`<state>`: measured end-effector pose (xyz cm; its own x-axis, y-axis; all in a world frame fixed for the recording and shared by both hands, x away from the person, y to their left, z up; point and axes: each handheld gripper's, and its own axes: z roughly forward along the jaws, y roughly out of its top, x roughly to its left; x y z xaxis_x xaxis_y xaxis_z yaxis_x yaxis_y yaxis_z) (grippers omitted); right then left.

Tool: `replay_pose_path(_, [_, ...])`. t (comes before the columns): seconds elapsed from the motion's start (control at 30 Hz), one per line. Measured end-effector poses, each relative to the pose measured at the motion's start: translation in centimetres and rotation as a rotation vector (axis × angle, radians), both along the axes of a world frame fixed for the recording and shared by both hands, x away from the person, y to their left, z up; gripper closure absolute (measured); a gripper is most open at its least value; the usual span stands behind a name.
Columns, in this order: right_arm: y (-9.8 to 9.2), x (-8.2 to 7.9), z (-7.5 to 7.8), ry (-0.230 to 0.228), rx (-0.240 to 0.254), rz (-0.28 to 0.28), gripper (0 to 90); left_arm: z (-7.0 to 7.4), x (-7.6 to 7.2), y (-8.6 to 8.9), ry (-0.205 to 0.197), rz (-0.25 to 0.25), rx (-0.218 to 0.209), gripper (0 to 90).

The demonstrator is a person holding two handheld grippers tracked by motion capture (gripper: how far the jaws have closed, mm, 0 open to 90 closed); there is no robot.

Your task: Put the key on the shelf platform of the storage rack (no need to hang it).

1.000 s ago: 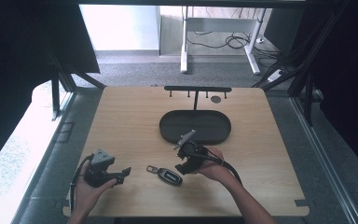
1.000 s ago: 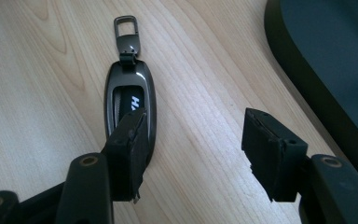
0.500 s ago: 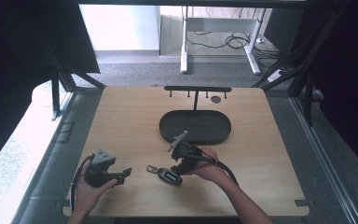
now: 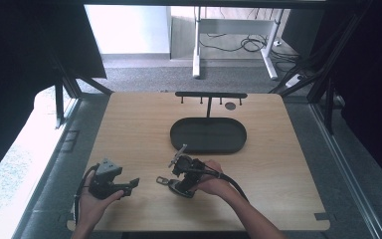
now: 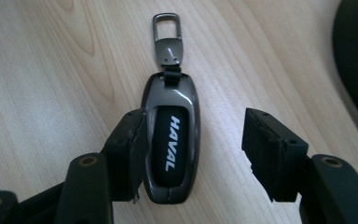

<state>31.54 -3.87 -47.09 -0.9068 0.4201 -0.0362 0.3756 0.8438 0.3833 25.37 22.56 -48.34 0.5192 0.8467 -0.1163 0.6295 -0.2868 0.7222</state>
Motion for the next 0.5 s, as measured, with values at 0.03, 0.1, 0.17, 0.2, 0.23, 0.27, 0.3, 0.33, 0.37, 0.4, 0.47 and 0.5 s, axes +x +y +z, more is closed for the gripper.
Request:
replay_pose_path(0.03, [0.0, 0.0, 0.0, 0.000, 0.000, 0.000, 41.0, 0.0, 0.0, 0.0, 0.000, 0.000, 0.000, 22.5])
replay_pose_path(0.1, [0.3, -0.1, -0.2, 0.006, -0.005, 0.003, 41.0, 0.0, 0.0, 0.0, 0.001, 0.001, -0.001, 22.5])
replay_pose_path(0.17, [0.5, -0.2, -0.5, 0.014, -0.010, 0.007, 41.0, 0.0, 0.0, 0.0, 0.001, 0.001, -0.001, 22.5])
replay_pose_path(0.2, [0.8, -0.2, -0.8, 0.018, -0.013, 0.015, 41.0, 0.0, 0.0, 0.0, 0.000, 0.000, 0.000, 22.5])
replay_pose_path(0.23, [0.8, -0.2, -0.8, 0.018, -0.013, 0.015, 41.0, 0.0, 0.0, 0.0, 0.000, 0.000, -0.001, 22.5])
replay_pose_path(0.27, [0.8, -0.3, -0.9, 0.020, -0.015, 0.019, 41.0, 0.0, 0.0, 0.0, 0.000, 0.000, -0.001, 22.5])
replay_pose_path(0.3, [1.0, -0.3, -1.2, 0.027, -0.018, 0.022, 41.0, 0.0, 0.0, 0.0, 0.000, 0.001, -0.001, 22.5])
replay_pose_path(0.33, [1.1, -0.4, -1.3, 0.031, -0.022, 0.022, 41.0, 0.0, 0.0, 0.0, 0.001, 0.004, -0.001, 22.5])
replay_pose_path(0.37, [1.1, -0.4, -1.5, 0.033, -0.023, 0.025, 41.0, 0.0, 0.0, 0.0, 0.001, 0.004, -0.001, 22.5])
replay_pose_path(0.4, [1.1, -0.4, -1.5, 0.033, -0.023, 0.025, 41.0, 0.0, 0.0, 0.0, 0.001, 0.004, -0.001, 22.5])
replay_pose_path(0.47, [1.3, -0.3, -2.0, 0.042, -0.030, 0.023, 41.0, 0.0, 0.0, 0.0, 0.001, 0.003, 0.000, 22.5])
replay_pose_path(0.5, [1.3, -0.3, -2.2, 0.043, -0.030, 0.025, 41.0, -0.1, 0.0, 0.0, 0.001, 0.002, 0.001, 22.5])
